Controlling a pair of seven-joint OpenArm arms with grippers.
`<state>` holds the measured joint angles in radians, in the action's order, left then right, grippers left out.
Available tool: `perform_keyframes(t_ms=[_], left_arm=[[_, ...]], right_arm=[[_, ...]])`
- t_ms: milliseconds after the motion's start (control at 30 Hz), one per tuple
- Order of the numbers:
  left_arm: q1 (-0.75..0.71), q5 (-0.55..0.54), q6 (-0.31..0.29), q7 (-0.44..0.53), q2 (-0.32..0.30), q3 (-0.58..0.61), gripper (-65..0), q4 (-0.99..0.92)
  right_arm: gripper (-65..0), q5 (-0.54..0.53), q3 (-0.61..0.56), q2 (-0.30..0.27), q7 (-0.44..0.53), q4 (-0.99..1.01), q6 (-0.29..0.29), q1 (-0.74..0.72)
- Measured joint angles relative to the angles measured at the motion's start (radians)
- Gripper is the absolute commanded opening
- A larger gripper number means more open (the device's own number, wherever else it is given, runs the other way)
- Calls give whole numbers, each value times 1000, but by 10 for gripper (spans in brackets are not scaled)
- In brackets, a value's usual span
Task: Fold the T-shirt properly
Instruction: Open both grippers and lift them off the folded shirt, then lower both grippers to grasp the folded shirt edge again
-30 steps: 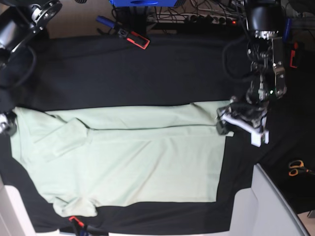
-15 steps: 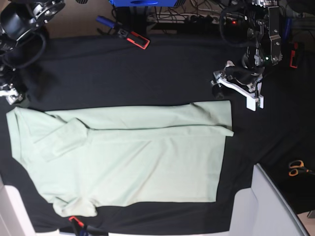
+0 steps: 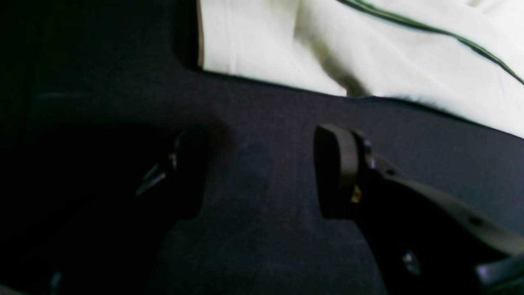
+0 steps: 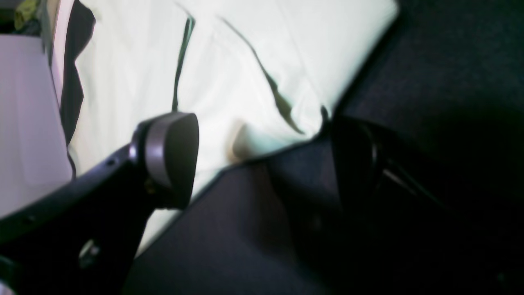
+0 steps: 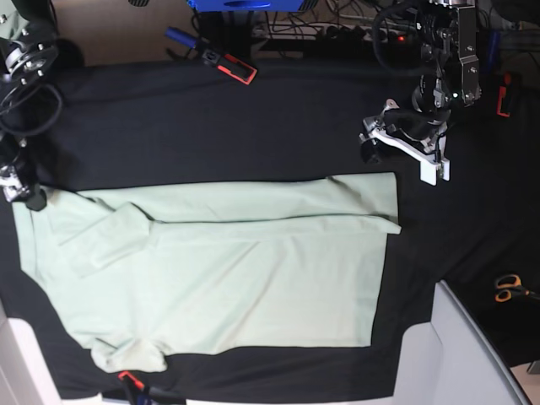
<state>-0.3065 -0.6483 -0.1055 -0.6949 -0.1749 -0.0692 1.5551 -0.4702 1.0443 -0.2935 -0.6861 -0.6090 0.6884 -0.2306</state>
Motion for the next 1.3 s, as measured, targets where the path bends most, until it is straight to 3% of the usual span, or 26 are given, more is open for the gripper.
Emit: perform_keyframes(t_ms=[67, 233, 500, 600, 667, 867, 1000, 1167, 1300], left_arm=[[-2, 0, 0, 0, 0, 0, -255, 0], [-1, 0, 0, 0, 0, 0, -255, 0], [-18, 0, 0, -1, 0, 0, -250, 0], [-14, -1, 0, 0, 0, 0, -247, 0], [-15, 0, 0, 0, 0, 0, -210, 0], [-15, -3, 0, -1, 26, -2, -2, 0], [-12, -6, -4, 0, 58, -17, 0, -24], [0, -11, -8, 11, 143, -173, 0, -66], [26, -6, 0, 2, 138, -193, 0, -71]], right_arm=[[-207, -1, -1, -2, 13, 18, 0, -11], [-371, 19, -2, 3, 5, 25, -8, -29], [-434, 21, -2, 4, 14, 25, -8, -43], [-567, 15, -2, -1, 55, 64, -8, -46], [-647, 17, -2, 0, 66, 96, -9, -46], [-647, 18, -2, 4, 72, 129, -16, -42], [-647, 18, -2, 3, 72, 129, -16, -42], [-647, 18, -2, 3, 72, 129, -16, -43], [-647, 18, -2, 3, 72, 129, -16, -40]])
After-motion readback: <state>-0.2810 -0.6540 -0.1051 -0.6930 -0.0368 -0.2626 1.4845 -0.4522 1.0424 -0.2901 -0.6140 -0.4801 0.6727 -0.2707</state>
